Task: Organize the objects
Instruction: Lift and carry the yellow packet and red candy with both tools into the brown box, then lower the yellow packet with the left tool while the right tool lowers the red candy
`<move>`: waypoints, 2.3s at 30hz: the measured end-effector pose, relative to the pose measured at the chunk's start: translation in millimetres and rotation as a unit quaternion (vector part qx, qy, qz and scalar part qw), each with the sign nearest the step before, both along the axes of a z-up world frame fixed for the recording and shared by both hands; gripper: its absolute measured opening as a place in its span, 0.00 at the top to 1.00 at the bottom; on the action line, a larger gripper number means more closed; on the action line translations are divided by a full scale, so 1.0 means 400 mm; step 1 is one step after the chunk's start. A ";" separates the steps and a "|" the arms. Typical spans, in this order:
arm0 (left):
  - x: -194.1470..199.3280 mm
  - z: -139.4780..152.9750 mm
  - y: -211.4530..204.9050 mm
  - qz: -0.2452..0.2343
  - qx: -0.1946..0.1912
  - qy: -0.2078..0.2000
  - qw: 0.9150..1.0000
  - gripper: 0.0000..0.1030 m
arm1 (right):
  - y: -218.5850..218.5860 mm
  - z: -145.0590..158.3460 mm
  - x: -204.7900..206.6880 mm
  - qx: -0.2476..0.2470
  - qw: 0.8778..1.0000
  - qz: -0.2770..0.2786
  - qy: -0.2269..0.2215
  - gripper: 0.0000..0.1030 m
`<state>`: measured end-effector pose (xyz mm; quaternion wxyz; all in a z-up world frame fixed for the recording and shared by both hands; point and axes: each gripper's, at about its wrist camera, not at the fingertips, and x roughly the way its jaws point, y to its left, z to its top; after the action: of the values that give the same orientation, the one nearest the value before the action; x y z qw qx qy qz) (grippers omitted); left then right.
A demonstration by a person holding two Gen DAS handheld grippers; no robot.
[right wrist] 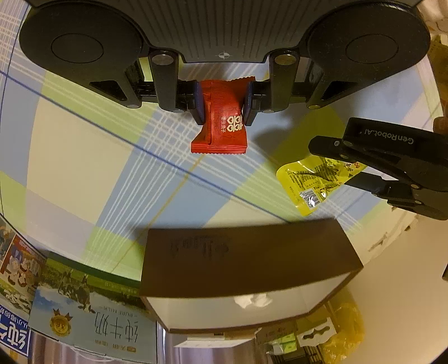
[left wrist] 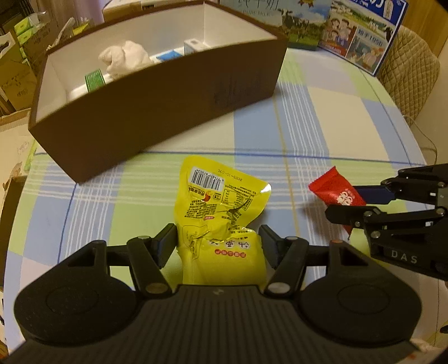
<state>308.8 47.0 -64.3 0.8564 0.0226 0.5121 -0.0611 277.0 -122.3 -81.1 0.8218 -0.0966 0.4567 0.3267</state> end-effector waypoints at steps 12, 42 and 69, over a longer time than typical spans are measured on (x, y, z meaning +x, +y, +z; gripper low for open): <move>0.026 0.078 0.017 0.011 0.003 -0.030 0.999 0.42 | 0.031 0.068 0.047 0.029 0.999 0.012 -0.032 0.75; 0.168 0.231 0.082 0.040 0.007 -0.115 0.992 0.42 | 0.140 0.224 0.226 0.087 0.991 0.028 -0.096 0.75; 0.461 0.217 0.176 0.075 0.007 -0.110 0.991 0.41 | 0.309 0.179 0.501 0.089 0.994 0.009 -0.069 0.75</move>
<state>493.2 117.5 22.4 0.9096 -0.0033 0.4153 0.0096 477.3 1.3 -9.5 0.8539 -0.0497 0.3671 0.3657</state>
